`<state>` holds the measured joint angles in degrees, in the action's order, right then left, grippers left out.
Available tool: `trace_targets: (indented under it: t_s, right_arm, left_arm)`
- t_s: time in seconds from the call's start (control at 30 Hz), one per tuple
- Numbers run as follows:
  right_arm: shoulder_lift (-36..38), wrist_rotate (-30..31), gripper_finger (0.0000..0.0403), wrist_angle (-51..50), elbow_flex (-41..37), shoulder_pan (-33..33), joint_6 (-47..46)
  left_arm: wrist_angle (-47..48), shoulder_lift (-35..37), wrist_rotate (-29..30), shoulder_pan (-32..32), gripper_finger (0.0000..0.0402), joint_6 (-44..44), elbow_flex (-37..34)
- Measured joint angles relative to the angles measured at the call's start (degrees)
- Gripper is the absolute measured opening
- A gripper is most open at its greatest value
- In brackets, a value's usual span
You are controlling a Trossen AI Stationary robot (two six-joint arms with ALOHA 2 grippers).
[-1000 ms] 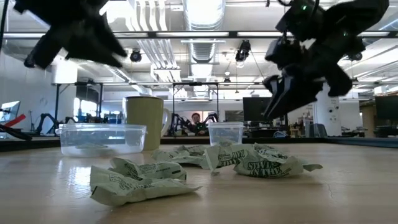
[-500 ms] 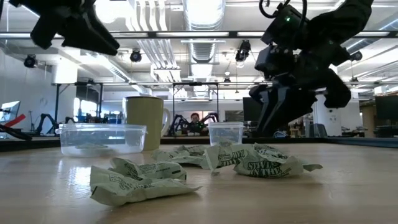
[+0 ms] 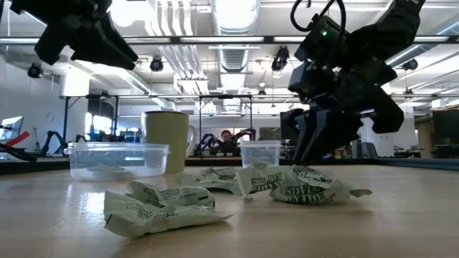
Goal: Pick and place items into bin
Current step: Put the stevia packet into the top transparent bin
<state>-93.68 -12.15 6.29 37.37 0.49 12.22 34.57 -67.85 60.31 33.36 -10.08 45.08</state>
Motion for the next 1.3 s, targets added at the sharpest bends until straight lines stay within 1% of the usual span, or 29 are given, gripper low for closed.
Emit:
trace_targets:
  t_s: [0.3,0.93,1.07,1.2,1.3]
  right_arm:
    - [-2.66,-0.03,0.0073,-0.18,1.39,0.0,-0.22]
    - [-2.92,0.08,0.0071,-1.35,1.72,0.0,-0.07]
    - [-2.86,0.09,0.0053,-1.36,1.72,0.0,1.04]
    - [-2.81,0.11,0.0015,-1.36,1.72,0.02,3.19]
    - [-2.81,0.13,0.001,-1.23,1.72,0.02,3.36]
  left_arm:
    - [-0.07,-0.02,0.01,0.0,0.0137,-0.01,-0.02]
    - [-1.13,-0.04,0.0,0.0,0.0137,-0.01,-0.02]
    - [-1.12,-0.04,0.0,0.0,0.0137,-0.01,-0.02]
    - [-1.12,-0.04,0.0,0.0,0.0137,-0.01,-0.02]
    - [-1.12,-0.04,0.0,0.0,0.0137,-0.01,-0.02]
